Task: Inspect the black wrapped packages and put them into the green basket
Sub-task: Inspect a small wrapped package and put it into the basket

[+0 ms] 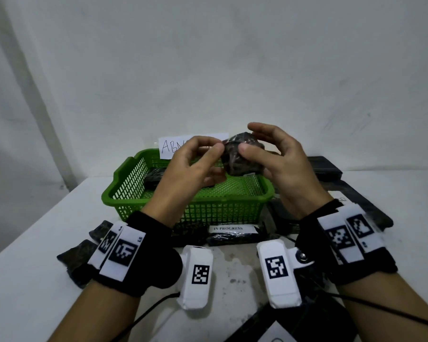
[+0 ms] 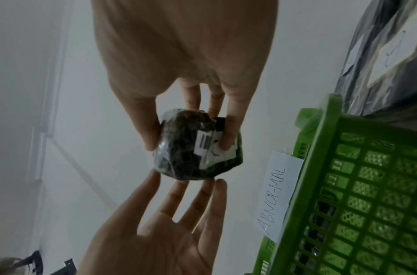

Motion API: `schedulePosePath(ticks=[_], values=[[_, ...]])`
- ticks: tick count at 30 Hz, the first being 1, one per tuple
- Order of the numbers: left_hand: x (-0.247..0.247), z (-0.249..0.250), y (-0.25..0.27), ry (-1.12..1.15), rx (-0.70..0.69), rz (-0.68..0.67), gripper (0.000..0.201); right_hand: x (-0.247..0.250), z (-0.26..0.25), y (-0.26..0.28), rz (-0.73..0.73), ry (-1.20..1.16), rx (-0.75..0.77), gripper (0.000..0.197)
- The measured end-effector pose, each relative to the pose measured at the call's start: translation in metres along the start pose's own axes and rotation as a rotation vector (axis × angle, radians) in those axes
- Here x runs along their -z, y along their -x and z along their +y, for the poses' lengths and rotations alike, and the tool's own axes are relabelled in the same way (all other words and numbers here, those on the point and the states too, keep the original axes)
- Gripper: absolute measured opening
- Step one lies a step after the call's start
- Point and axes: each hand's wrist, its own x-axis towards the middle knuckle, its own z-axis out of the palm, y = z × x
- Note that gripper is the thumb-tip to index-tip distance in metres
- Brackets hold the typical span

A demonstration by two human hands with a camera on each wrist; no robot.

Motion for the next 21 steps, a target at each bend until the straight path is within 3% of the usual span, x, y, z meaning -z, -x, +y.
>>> schedulePosePath(ticks=[4,7,12,17,21], values=[[0.002,0.003,0.000,0.126,0.119,-0.034,0.039,-0.008,0.004,0.002,-0.057,0.048,-0.003,0.067],[0.004,0.003,0.000,0.136,0.079,-0.064,0.047,-0.008,-0.001,0.000,0.003,-0.089,-0.079,0.059],[0.003,0.003,0.004,0.013,-0.029,-0.121,0.049,0.003,-0.004,-0.002,-0.008,-0.066,-0.244,0.051],[0.003,0.004,0.005,0.007,-0.008,-0.175,0.047,0.002,-0.002,-0.003,0.085,0.085,-0.095,0.044],[0.005,0.002,0.002,0.028,0.030,-0.110,0.034,0.003,-0.002,0.000,0.007,0.127,-0.069,0.049]])
